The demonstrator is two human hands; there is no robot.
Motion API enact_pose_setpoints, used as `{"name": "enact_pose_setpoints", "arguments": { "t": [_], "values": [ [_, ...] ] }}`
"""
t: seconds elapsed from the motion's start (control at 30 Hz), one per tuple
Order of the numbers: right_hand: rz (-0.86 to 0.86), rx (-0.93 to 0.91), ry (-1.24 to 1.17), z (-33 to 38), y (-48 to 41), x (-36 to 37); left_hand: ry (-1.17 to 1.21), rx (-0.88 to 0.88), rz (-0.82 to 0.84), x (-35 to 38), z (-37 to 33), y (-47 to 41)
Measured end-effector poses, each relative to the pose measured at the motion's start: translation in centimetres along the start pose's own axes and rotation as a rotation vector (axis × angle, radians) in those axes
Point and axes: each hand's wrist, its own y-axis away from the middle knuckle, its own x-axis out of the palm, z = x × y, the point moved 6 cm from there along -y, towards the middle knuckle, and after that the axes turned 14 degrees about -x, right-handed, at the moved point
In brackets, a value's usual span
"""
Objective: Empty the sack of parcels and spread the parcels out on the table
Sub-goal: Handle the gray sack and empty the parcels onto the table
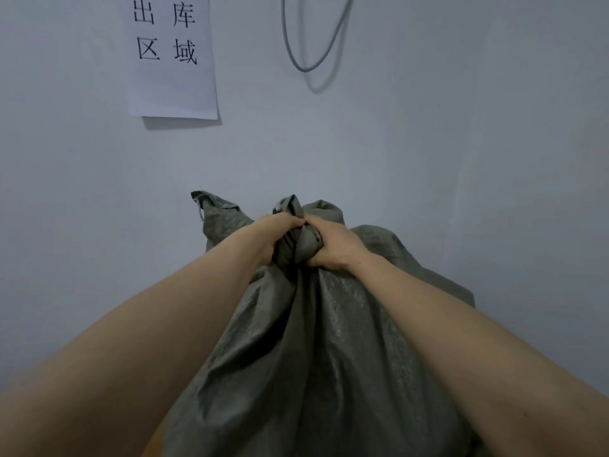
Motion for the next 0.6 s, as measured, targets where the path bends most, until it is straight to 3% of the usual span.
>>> {"name": "enact_pose_setpoints", "arguments": {
  "t": [0.1,0.17,0.2,0.27,0.3,0.37,0.47,0.6],
  "values": [
    [-0.054,-0.025,0.0,-0.3,0.7,-0.5,-0.129,0.007,0.073,0.0,-0.3,1.2],
    [-0.053,-0.009,-0.005,-0.8,1.1,-1.0,-0.064,0.122,-0.065,-2.4,-1.9,1.4],
    [-0.038,0.003,0.004,-1.1,1.3,-1.1,-0.095,0.226,-0.238,-4.3,-2.9,1.3],
    [-0.008,0.029,0.007,-2.1,1.7,-1.1,-0.572,0.358,-0.655,-7.3,-4.3,1.4],
    [-0.002,0.037,0.002,-2.6,1.9,-1.0,-0.853,0.339,-0.773,-8.2,-4.2,0.6],
    [0.016,0.038,0.025,-3.3,2.2,-1.0,-1.106,0.184,-0.797,-9.4,-2.6,-1.6],
    [0.108,0.039,0.155,-3.4,2.5,-1.0,-1.055,0.099,-0.774,-10.8,-0.7,-4.2],
    [0.24,-0.052,0.407,-2.0,2.3,-0.4,-0.794,0.34,-0.729,-9.7,-1.2,-3.5]
  ]
}}
